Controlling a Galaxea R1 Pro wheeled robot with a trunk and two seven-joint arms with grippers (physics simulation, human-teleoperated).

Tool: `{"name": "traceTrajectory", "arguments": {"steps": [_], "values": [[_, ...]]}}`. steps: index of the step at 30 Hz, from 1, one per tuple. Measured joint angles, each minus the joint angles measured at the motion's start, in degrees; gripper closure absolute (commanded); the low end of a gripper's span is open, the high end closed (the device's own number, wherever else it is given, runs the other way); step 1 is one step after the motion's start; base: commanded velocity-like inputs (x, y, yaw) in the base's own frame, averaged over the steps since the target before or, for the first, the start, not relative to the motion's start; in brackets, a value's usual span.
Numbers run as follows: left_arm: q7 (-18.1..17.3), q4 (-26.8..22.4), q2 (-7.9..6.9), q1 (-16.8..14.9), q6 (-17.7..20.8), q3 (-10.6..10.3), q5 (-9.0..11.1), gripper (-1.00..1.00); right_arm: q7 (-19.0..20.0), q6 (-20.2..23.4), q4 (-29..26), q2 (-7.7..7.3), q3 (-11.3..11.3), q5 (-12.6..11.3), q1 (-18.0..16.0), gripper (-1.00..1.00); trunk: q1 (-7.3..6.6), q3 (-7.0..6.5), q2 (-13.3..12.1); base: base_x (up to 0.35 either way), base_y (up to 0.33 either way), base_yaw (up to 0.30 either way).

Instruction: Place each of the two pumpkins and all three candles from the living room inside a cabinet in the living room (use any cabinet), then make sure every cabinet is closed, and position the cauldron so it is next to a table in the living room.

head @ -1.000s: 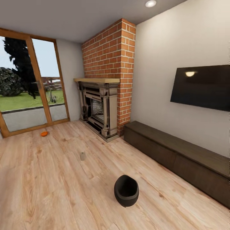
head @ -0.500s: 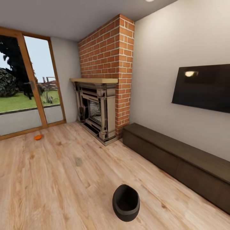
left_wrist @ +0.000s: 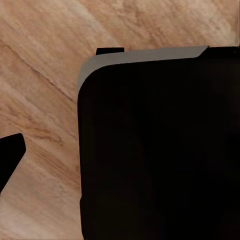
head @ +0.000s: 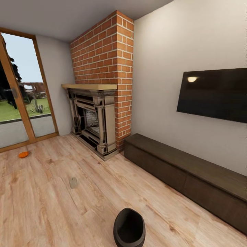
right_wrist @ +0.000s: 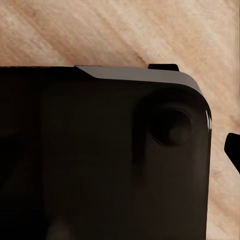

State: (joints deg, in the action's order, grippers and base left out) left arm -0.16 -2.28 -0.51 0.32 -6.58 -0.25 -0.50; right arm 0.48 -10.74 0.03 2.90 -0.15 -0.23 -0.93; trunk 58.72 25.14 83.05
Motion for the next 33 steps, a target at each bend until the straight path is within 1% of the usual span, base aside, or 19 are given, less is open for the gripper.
{"name": "traceTrajectory", "arguments": {"steps": [8,19,33], "values": [[0.00,0.07,-0.44,0.00,-2.81,0.08,0.06,-1.00,0.00,0.06,0.07,0.00,0.00,0.00,0.00,-1.00,0.01,0.00,0.00,0.009,0.000,-0.006],[0.00,0.09,-0.42,0.00,-3.07,0.02,0.12,-1.00,0.00,0.05,0.17,0.00,0.00,0.00,0.00,-1.00,0.01,0.00,0.00,0.000,0.000,0.000],[-0.01,0.09,-0.36,0.00,-2.93,-0.16,-0.06,-1.00,0.00,0.04,0.19,0.00,0.00,0.08,0.00,-1.00,-3.06,-2.51,-5.60,0.000,0.000,0.000]]}}
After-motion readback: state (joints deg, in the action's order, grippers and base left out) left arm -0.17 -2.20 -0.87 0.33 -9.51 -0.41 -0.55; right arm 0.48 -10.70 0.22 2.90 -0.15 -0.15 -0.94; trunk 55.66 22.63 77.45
